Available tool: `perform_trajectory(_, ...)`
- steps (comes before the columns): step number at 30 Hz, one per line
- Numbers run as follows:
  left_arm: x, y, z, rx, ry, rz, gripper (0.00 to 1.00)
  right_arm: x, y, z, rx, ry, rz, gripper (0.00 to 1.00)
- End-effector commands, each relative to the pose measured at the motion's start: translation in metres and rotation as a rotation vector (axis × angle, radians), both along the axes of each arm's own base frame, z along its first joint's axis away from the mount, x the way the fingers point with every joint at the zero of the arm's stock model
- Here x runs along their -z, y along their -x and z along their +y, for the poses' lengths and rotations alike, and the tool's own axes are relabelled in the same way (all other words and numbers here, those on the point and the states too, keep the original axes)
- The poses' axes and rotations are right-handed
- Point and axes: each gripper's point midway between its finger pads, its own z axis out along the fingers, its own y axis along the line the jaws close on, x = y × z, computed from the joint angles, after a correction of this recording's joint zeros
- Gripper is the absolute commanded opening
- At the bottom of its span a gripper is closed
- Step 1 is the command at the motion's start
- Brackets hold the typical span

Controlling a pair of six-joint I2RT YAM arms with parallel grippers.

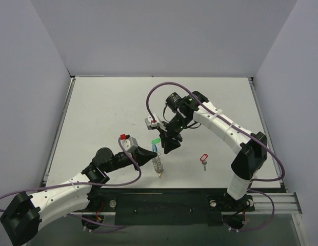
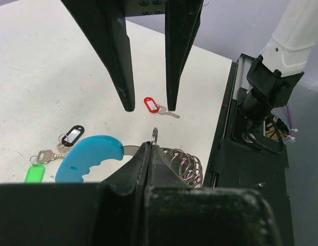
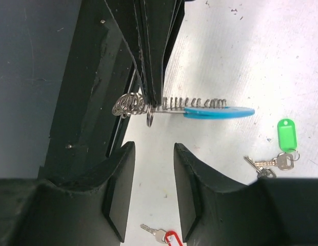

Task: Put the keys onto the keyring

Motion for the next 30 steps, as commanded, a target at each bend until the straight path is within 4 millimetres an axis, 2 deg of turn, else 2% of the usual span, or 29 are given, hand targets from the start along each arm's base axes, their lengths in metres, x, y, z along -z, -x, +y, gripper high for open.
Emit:
perform_trajectory(1, -0.04, 0.001, -0.003, 0.023, 0.057, -0.123, 0.0, -0.028, 0.013, -0.015, -0.073, -0.055, -0.047, 0.34)
perform_trajectory(8, -0.042, 0.004, -0.003, 0.03, 0.062, -0.155, 0.0, -0.021, 0.028, -0.026, -0.231, -0.09, -0.06, 0.41)
perform_trajectory(14, -0.047, 0.011, 0.0, 0.048, 0.098, -0.208, 0.0, -0.023, 0.026, -0.018, -0.225, -0.077, -0.058, 0.4)
perform_trajectory(19, -0.053, 0.016, 0.001, 0.055, 0.092, -0.298, 0.0, -0.03, 0.015, -0.016, -0.168, -0.026, -0.103, 0.39)
perform_trajectory(20, -0.046, 0.015, 0.0, 0.055, 0.056, -0.28, 0.0, -0.03, 0.013, -0.017, -0.164, -0.012, -0.118, 0.39)
perform_trajectory(21, -0.053, 0.013, -0.001, 0.045, 0.048, -0.305, 0.0, -0.031, 0.013, -0.017, -0.166, -0.009, -0.13, 0.39)
perform_trajectory(22, -0.047, 0.012, -0.002, 0.045, 0.017, -0.289, 0.0, -0.032, 0.011, -0.018, -0.164, 0.001, -0.146, 0.38)
perform_trajectory(30, -0.053, -0.001, -0.006, 0.004, -0.05, -0.256, 0.0, -0.027, 0.011, 0.0, -0.116, 0.026, -0.149, 0.33)
